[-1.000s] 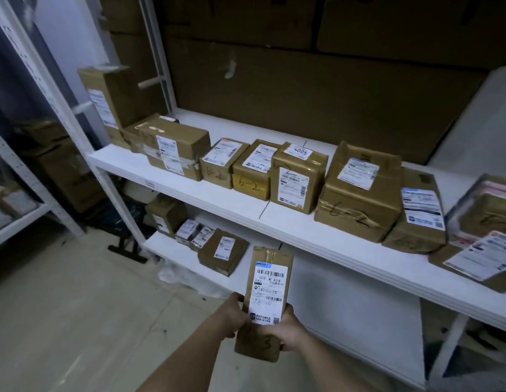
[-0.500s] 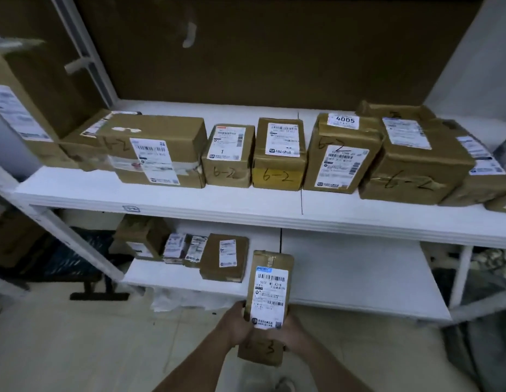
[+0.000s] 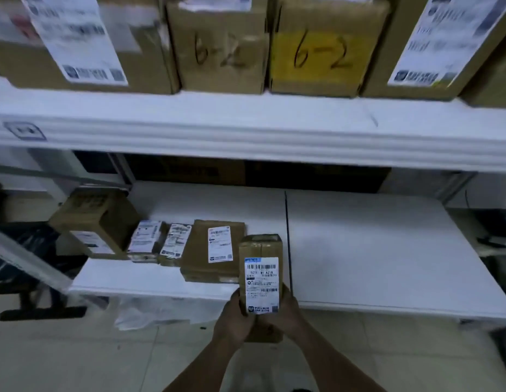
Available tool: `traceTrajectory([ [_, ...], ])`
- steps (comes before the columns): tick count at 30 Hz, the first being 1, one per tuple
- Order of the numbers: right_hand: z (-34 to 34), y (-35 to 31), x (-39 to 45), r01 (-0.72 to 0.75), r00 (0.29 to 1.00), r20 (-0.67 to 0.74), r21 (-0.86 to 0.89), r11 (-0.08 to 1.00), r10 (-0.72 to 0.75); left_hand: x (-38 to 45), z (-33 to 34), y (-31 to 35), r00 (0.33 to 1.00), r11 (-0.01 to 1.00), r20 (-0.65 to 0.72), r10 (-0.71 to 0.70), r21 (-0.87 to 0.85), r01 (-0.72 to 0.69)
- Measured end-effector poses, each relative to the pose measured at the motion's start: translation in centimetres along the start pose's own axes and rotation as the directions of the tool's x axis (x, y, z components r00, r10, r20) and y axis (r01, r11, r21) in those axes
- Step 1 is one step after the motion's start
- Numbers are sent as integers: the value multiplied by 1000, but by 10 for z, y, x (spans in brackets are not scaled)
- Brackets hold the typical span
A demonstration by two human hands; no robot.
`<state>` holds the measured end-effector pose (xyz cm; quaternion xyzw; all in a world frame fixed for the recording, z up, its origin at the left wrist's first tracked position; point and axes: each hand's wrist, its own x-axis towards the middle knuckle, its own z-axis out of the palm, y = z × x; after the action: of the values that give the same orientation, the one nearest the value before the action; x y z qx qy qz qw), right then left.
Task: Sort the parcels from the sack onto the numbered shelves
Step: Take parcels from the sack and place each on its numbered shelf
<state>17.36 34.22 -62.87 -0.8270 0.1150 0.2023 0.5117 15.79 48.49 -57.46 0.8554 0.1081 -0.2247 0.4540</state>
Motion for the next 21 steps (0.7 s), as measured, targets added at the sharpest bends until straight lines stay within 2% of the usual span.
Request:
traceTrajectory([
  [5, 24, 69, 75, 128, 981, -133, -86, 988, -139, 61, 36, -44, 989, 996, -116, 90, 3, -90],
  [9, 31, 67, 82, 207, 945, -226, -143, 968, -235, 86, 52, -68, 962, 984, -216, 169, -22, -178],
  [14, 43, 86, 108, 195, 916, -320, -172, 966, -242, 104, 63, -80, 944, 972, -284, 170, -109, -208],
  [18, 53, 101, 123, 192, 897, -372, -157, 969, -238, 109, 74, -84, 961, 932, -254, 108, -312, -187],
  [21, 53, 96, 119, 179, 893, -395, -126, 976, -215, 112, 78, -81, 954, 929, -276, 116, -309, -203],
])
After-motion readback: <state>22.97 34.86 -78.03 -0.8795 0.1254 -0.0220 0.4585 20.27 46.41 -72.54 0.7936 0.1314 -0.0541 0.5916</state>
